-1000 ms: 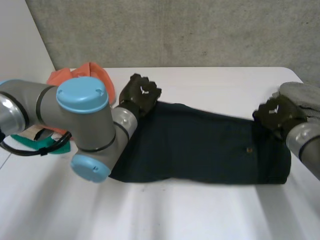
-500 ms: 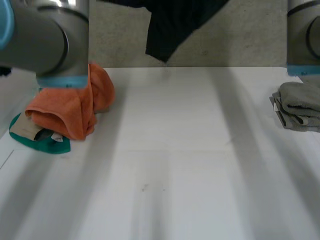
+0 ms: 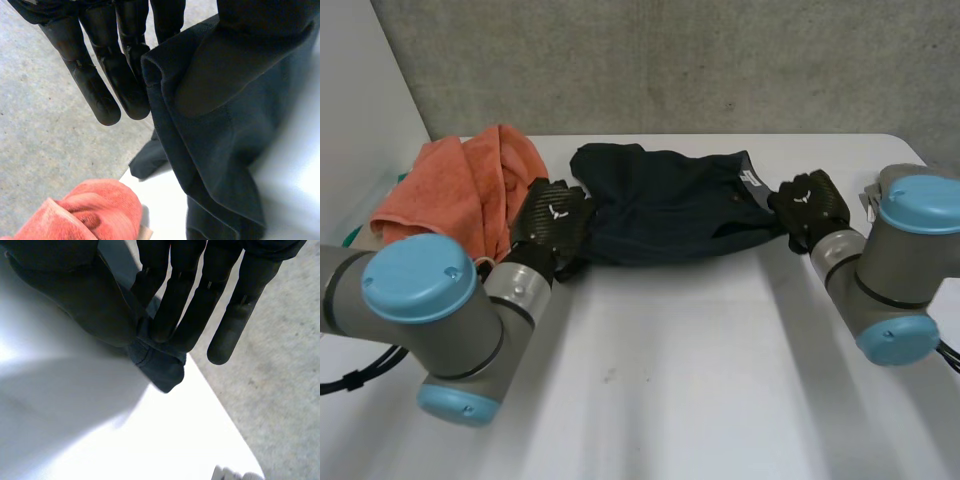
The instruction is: Fold the laundry.
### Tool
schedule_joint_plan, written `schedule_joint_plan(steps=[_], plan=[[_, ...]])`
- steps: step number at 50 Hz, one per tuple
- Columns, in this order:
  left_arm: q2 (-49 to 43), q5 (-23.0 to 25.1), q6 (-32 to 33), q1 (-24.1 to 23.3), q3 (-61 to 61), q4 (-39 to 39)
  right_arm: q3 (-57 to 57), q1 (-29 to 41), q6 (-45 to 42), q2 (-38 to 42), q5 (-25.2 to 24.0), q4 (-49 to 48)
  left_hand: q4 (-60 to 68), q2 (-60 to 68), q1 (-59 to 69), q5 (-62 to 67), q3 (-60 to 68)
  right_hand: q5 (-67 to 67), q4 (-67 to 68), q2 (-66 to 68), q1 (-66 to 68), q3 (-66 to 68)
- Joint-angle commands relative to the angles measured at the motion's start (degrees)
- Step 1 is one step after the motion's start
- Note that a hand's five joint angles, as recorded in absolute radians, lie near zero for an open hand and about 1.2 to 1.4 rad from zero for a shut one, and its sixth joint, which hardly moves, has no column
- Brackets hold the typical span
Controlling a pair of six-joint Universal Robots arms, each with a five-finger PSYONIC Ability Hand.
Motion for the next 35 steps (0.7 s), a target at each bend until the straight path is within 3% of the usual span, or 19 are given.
schedule_joint_plan(steps=[1, 6, 11, 16, 21, 25, 29, 31, 35], plan=[[9.6, 0.0, 0.1, -0.5, -4.9, -8.7, 7.0, -0.3, -2.7, -11.7, -0.6, 9.2, 11.0, 11.3, 12.6, 11.4, 11.4, 11.3, 11.2, 11.1, 15.4, 11.7], [18.1, 0.0, 0.4, -3.5, -7.9, -20.6, 12.0, -0.2, -8.8, -21.0, -1.5, 18.6, 11.0, 11.3, 12.6, 11.4, 11.4, 11.3, 11.2, 11.1, 15.4, 11.7], [27.6, 0.0, 0.7, -6.6, -10.4, -40.3, 17.8, -0.4, -18.3, -30.1, -1.3, 34.5, 11.0, 11.3, 12.6, 11.4, 11.4, 11.3, 11.2, 11.1, 15.4, 11.7], [31.2, 0.5, 0.5, -9.4, -11.6, -54.1, 22.5, -1.8, -23.9, -36.4, -2.3, 47.6, 11.0, 11.3, 12.6, 11.4, 11.4, 11.3, 11.2, 11.1, 15.4, 11.7], [30.7, 0.7, 0.7, -12.0, -11.6, -53.3, 24.8, -2.2, -24.0, -38.2, -3.8, 48.1, 11.0, 11.3, 12.6, 11.4, 11.4, 11.3, 11.2, 11.1, 15.4, 11.7], [27.7, 0.4, 0.8, -11.8, -10.3, -47.9, 25.1, -2.8, -23.5, -38.1, -4.8, 46.9, 11.0, 11.3, 12.6, 11.4, 11.4, 11.3, 11.2, 11.1, 15.4, 11.7], [22.9, 0.5, 0.9, -10.3, -8.1, -41.8, 25.1, -4.2, -21.8, -38.1, -7.1, 42.1, 11.0, 11.3, 12.6, 11.4, 11.4, 11.3, 11.2, 11.1, 15.4, 11.7], [20.5, 0.2, 1.0, -7.3, -7.2, -38.8, 25.0, -4.3, -20.8, -37.5, -7.4, 40.2, 11.0, 11.3, 12.6, 11.4, 11.4, 11.3, 11.2, 11.1, 15.4, 11.7], [18.2, 0.7, 0.1, -2.5, -5.5, -37.3, 25.0, -4.4, -18.5, -35.8, -7.2, 36.3, -10.8, -10.6, -9.2, -10.4, -10.4, 11.3, 11.2, 11.1, 15.4, 11.7]])
